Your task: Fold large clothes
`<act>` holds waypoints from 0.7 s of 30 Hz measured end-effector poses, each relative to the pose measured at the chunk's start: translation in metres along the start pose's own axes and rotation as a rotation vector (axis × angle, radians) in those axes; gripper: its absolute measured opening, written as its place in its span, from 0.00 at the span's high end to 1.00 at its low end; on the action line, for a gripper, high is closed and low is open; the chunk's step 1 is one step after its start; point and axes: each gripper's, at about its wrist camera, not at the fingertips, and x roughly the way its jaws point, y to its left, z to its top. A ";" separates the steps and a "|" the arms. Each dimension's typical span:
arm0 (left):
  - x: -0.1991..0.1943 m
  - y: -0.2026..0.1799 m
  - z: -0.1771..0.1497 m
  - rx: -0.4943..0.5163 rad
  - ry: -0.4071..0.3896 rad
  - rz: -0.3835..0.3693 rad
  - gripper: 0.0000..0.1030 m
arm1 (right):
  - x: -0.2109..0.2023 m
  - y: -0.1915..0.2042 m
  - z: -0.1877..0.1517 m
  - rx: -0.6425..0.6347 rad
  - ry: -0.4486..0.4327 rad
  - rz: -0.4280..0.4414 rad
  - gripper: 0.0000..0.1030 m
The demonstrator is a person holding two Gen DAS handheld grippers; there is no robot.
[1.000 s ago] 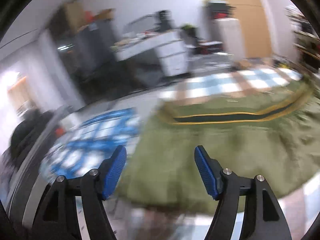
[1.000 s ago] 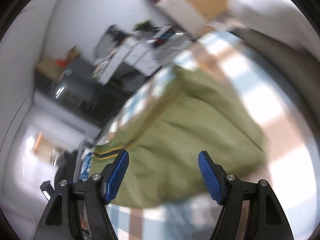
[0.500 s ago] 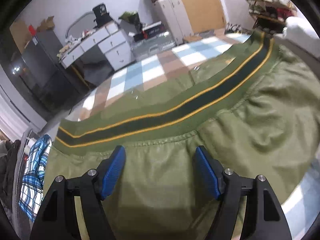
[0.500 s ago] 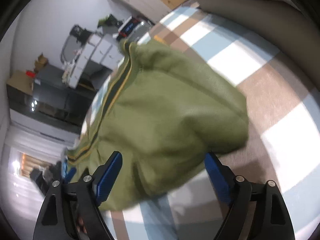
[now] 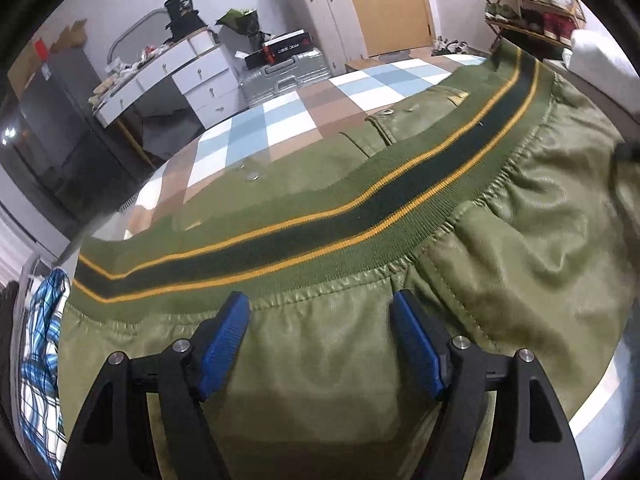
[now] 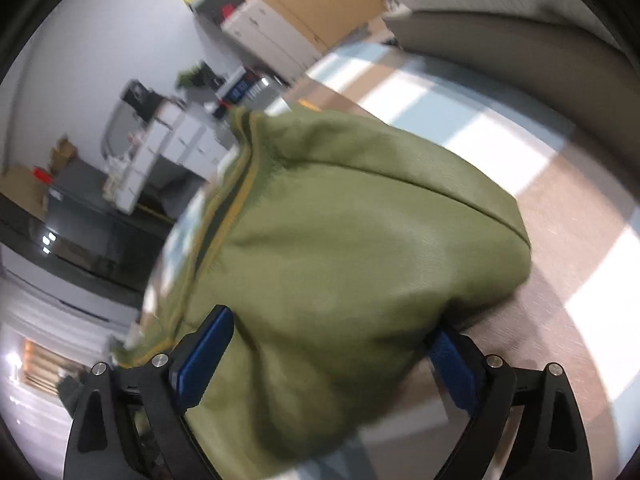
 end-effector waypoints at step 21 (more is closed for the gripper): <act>-0.004 0.005 -0.008 0.008 -0.065 -0.022 0.30 | -0.012 -0.023 -0.022 0.095 0.005 0.037 0.30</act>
